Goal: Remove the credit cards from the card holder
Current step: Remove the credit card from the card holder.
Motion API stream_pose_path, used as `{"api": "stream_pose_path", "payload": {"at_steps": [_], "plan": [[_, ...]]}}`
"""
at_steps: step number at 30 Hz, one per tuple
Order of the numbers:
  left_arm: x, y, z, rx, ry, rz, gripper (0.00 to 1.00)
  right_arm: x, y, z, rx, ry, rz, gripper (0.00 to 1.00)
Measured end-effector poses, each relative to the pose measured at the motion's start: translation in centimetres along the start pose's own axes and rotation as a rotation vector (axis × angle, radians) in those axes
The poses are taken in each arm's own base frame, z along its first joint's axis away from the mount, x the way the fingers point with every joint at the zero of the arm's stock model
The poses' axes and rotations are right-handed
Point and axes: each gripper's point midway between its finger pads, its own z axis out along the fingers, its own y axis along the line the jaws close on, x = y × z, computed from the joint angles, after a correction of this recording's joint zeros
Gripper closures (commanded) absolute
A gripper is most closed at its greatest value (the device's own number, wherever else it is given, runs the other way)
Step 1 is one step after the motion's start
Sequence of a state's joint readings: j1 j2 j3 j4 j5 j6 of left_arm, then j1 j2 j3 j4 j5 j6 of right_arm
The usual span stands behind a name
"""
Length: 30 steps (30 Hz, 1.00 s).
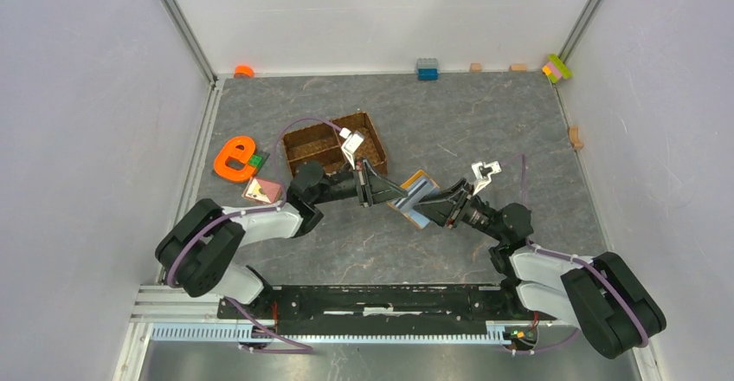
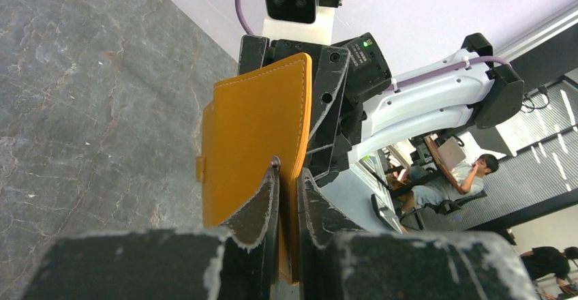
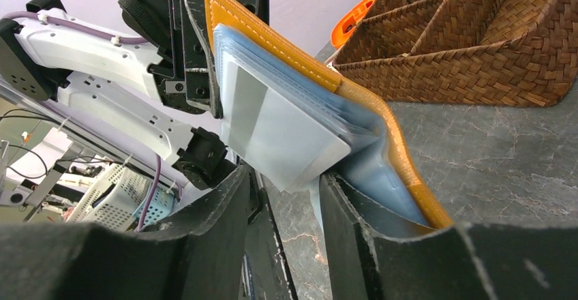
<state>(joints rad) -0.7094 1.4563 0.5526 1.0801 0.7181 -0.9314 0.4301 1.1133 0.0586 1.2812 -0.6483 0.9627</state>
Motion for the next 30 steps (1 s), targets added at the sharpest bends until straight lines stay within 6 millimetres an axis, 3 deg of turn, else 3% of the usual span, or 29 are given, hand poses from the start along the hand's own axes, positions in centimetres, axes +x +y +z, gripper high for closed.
{"api": "stream_pose_path", "payload": {"at_steps": [5,9,11,16,20,25,28,30], "plan": [[0.0,-0.1,0.1,0.007,-0.002,-0.004,0.98,0.0,0.1,0.0,-0.001,0.002,-0.002,0.42],[0.1,-0.3,0.0,-0.008,0.001,-0.008,0.98,0.2,-0.1,-0.1,0.007,0.010,-0.007,0.57],[-0.1,-0.6,-0.2,-0.024,-0.006,0.007,0.98,0.3,-0.2,-0.1,0.010,0.013,-0.009,0.59],[-0.8,-1.2,-0.8,-0.067,-0.037,0.039,0.98,0.2,-0.1,0.0,0.004,0.013,-0.015,0.47],[-0.8,-1.0,-0.9,-0.079,-0.040,0.036,0.98,0.3,-0.2,0.0,0.011,0.015,-0.013,0.64],[-0.7,-0.7,-0.8,-0.081,-0.035,0.030,0.98,0.5,-0.6,0.0,0.026,0.023,-0.016,0.68],[-0.6,-0.5,-0.9,-0.087,-0.035,0.026,0.98,0.7,-1.1,0.0,0.046,0.033,-0.008,0.67],[-0.6,-0.4,-1.0,-0.089,-0.035,0.025,0.98,0.8,-1.4,0.0,0.059,0.036,-0.003,0.58]]}}
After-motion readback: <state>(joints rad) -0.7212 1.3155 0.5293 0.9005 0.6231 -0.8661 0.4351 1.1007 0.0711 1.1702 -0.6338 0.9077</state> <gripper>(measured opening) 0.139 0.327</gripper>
